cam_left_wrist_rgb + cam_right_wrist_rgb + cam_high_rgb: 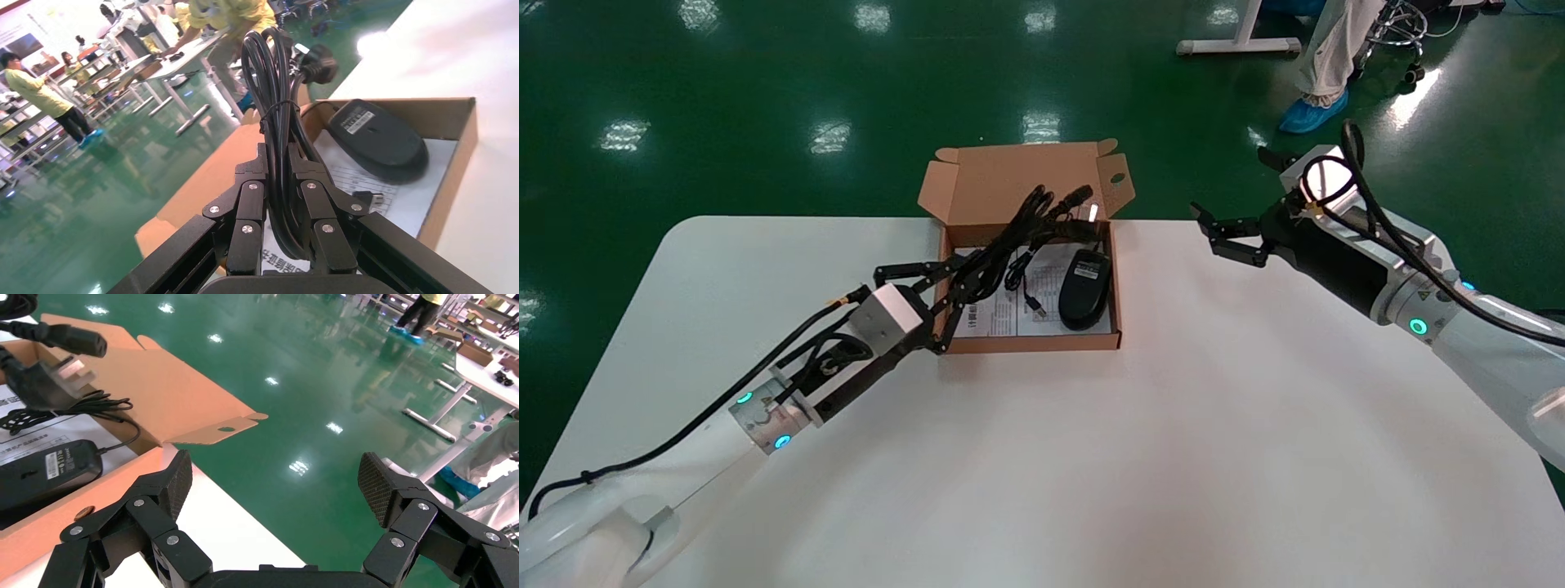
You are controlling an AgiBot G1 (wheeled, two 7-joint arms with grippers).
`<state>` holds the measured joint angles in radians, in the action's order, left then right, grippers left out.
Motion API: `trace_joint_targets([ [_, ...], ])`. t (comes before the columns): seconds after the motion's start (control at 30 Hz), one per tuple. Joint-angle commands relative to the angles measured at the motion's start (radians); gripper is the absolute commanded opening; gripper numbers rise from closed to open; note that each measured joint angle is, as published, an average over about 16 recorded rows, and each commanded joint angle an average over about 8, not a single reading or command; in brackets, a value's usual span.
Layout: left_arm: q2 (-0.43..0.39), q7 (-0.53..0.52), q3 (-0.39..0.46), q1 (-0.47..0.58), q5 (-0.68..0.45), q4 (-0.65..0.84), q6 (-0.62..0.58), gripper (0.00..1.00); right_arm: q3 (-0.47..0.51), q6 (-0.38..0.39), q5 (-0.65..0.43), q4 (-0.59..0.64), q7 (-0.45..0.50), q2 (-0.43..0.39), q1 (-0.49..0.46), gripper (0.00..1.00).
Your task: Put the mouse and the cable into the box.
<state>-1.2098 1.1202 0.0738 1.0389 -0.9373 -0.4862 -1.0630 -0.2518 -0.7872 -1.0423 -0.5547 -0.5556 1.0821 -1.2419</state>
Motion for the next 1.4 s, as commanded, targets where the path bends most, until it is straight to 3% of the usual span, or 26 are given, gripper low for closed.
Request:
trace_joint_targets([
  [0.03,-0.003,0.018,0.005,0.014,-0.006,0.04,-0.02,0.01,-0.004,0.007,-0.004,-0.019,0.016,-0.005,0.008,1.0],
  [0.07,-0.003,0.023,0.006,0.019,-0.007,0.051,-0.026,0.07,-0.005,0.01,-0.005,-0.026,0.021,-0.006,0.01,1.0],
  [0.3,0.004,0.052,0.024,0.043,-0.029,0.1,-0.048,0.93,-0.008,0.026,-0.009,-0.054,0.041,-0.014,0.021,1.0],
  [0.33,0.004,0.054,0.026,0.045,-0.032,0.103,-0.049,1.0,-0.008,0.027,-0.009,-0.056,0.042,-0.015,0.021,1.0],
  [0.8,0.0,0.041,0.015,0.036,-0.018,0.088,-0.045,1.0,0.0,0.034,0.0,-0.049,0.04,-0.008,0.017,1.0],
  [1.13,-0.055,-0.022,-0.066,0.028,0.119,0.108,-0.044,1.0,0.12,0.186,0.121,-0.033,0.052,0.049,0.011,1.0],
  [1.4,-0.024,-0.102,-0.065,0.027,0.158,0.057,-0.065,1.0,0.176,0.239,0.181,-0.033,0.074,0.078,0.014,1.0],
])
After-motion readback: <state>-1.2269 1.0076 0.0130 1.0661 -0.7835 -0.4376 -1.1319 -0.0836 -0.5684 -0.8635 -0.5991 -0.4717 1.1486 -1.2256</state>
